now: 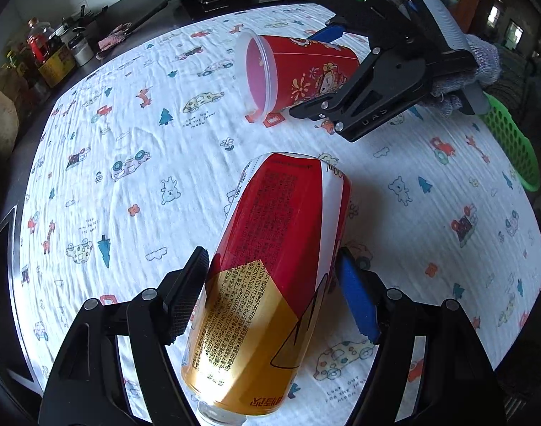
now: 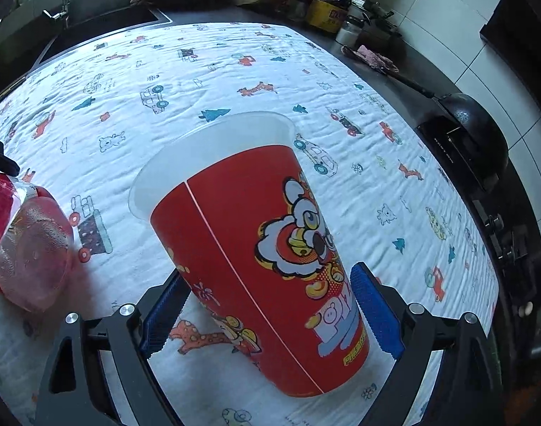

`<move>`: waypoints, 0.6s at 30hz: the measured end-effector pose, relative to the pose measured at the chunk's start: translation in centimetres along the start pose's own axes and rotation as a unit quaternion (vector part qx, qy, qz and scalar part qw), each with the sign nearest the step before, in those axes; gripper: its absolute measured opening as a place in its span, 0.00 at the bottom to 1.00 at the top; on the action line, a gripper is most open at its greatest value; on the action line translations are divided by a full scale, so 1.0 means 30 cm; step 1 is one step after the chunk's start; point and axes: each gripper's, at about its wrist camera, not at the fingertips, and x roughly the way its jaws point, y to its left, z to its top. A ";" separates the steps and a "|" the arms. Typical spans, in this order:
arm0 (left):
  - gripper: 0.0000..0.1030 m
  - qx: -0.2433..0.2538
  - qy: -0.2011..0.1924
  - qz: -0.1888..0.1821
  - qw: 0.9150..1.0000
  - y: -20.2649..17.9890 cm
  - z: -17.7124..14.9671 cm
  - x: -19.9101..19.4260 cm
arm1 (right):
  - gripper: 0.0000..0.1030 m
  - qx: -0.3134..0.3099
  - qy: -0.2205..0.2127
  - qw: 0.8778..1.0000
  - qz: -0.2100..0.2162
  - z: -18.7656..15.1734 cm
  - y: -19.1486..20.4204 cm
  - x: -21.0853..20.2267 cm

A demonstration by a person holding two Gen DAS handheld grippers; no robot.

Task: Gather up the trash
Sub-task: 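Grasp the red paper cup with the right tool while the left tool holds the bottle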

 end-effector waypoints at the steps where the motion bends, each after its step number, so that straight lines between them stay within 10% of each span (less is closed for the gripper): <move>1: 0.71 0.000 0.001 -0.001 1.000 0.000 0.000 0.000 | 0.85 -0.004 -0.001 1.000 -0.007 0.005 0.006 0.003; 18: 0.71 0.003 0.017 -0.007 1.000 -0.006 -0.006 0.070 | 0.67 0.141 -0.025 0.990 0.006 -0.115 0.021 -0.111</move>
